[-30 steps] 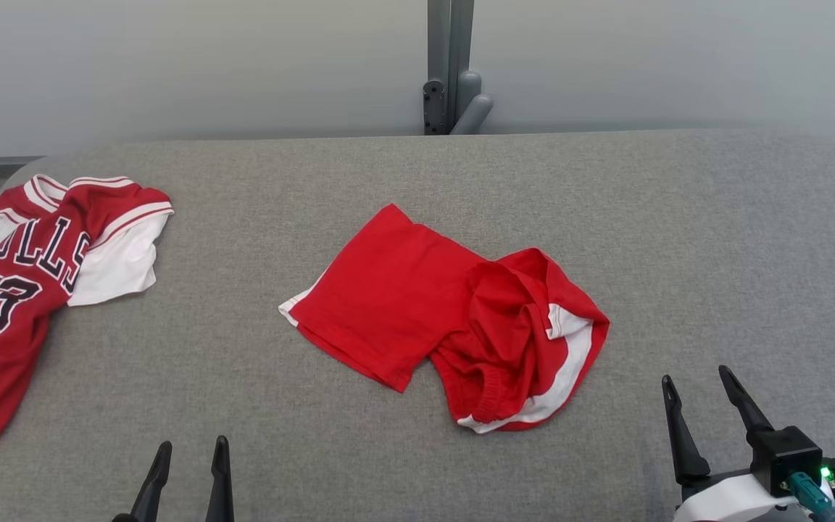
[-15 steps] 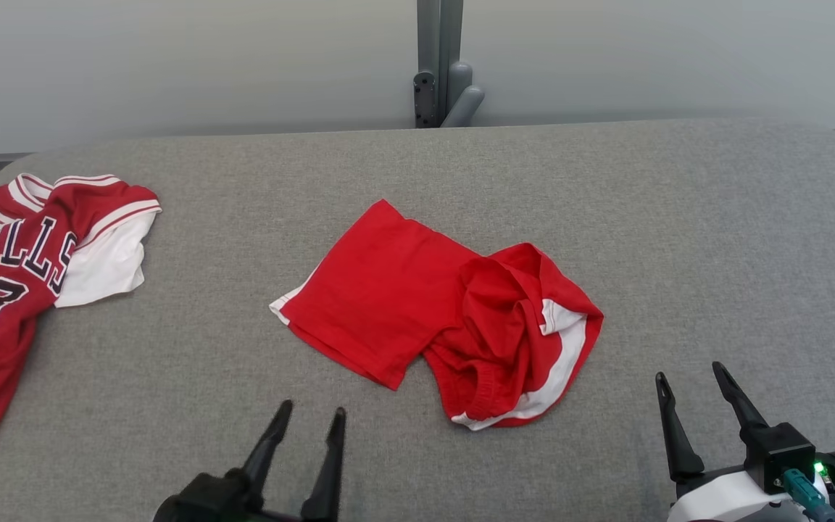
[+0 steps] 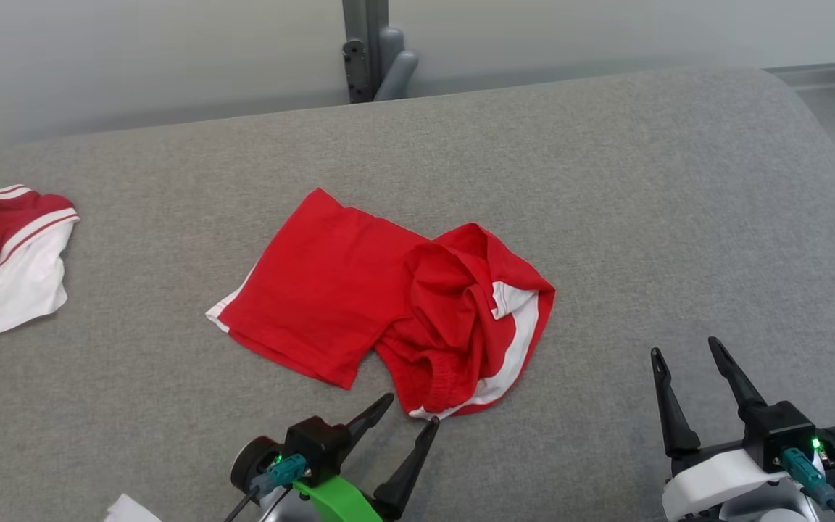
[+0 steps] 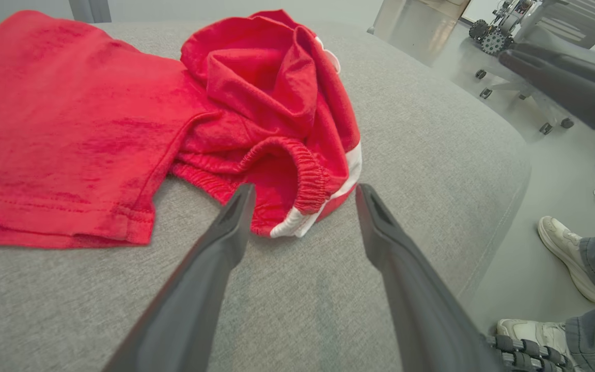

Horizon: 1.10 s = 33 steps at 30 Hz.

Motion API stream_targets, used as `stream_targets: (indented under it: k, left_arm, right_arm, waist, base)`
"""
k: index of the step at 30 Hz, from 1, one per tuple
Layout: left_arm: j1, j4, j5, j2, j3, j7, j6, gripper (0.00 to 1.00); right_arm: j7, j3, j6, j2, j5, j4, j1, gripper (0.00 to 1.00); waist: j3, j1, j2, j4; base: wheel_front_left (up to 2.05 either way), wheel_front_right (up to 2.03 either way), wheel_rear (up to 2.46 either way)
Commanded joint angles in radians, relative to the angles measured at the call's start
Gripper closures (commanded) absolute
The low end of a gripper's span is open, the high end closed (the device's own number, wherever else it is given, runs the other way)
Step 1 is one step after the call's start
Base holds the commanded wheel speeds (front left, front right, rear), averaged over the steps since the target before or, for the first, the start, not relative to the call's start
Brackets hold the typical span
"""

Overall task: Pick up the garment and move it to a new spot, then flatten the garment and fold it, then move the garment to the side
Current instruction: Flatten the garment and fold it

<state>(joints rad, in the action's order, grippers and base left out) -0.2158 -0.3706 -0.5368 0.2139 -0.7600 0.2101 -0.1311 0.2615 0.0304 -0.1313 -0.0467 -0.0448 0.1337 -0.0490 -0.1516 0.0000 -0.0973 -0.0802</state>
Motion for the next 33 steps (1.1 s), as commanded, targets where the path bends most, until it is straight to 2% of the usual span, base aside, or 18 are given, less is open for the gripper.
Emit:
stream_targets:
  k: [1,8,15,16,17,21,22,24,28,33]
  left_arm:
    - [-0.029,-0.021,-0.010,0.011,-0.011,0.007,0.000,0.00]
    - [-0.109,-0.137,-0.051,0.027,-0.078,0.028,0.000,0.00]
    - [-0.142,-0.177,-0.084,0.031,-0.132,0.041,0.000,0.00]
    - [-0.147,-0.181,-0.089,0.031,-0.137,0.044,0.000,0.04]
    - [-0.153,-0.186,-0.094,0.030,-0.141,0.046,0.000,0.12]
    - [-0.173,-0.209,-0.110,0.023,-0.155,0.051,0.000,0.51]
    - [-0.177,-0.214,-0.113,0.021,-0.157,0.052,0.000,0.63]
    - [-0.185,-0.225,-0.121,0.017,-0.166,0.054,0.000,0.98]
    - [-0.203,-0.208,-0.158,0.019,-0.170,0.056,0.000,1.00]
    - [-0.252,-0.074,-0.228,0.057,-0.088,0.055,0.000,1.00]
  right_arm:
    - [0.001,0.005,0.001,-0.003,0.010,-0.003,0.013,0.00]
    - [0.001,0.011,0.001,-0.003,0.017,-0.005,0.026,0.00]
    - [0.001,0.014,0.001,-0.003,0.025,-0.007,0.032,0.00]
    - [0.001,0.014,0.001,-0.003,0.025,-0.007,0.033,0.00]
    - [0.001,0.015,0.001,-0.003,0.027,-0.007,0.034,0.00]
    - [0.001,0.009,0.001,-0.003,0.035,-0.004,0.036,0.00]
    - [0.001,0.008,0.001,-0.003,0.037,-0.004,0.039,0.00]
    - [0.001,0.005,0.001,-0.003,0.042,-0.001,0.043,0.00]
    - [0.001,0.002,0.001,-0.003,0.046,0.003,0.046,0.00]
    - [0.001,0.012,0.001,-0.003,0.051,0.005,0.033,0.00]
  waist:
    - [-0.038,0.0000,-0.0002,-0.044]
    - [-0.060,0.0000,-0.0002,-0.082]
    - [-0.066,0.0000,-0.0002,-0.089]
    - [-0.068,0.0000,-0.0002,-0.089]
    - [-0.069,0.0000,-0.0002,-0.088]
    - [-0.072,0.0000,-0.0002,-0.088]
    - [-0.072,0.0000,-0.0002,-0.088]
    - [-0.073,0.0000,-0.0002,-0.090]
    - [-0.075,0.0000,-0.0002,-0.098]
    - [-0.068,0.0000,-0.0002,-0.095]
  base:
    - [0.00,0.00,0.00]
    - [0.00,0.00,0.00]
    - [0.00,0.00,0.00]
    - [0.00,0.00,0.00]
    - [0.00,0.00,0.00]
    - [0.00,0.00,0.00]
    - [0.00,0.00,0.00]
    - [0.00,0.00,0.00]
    - [0.00,0.00,0.00]
    - [0.00,0.00,0.00]
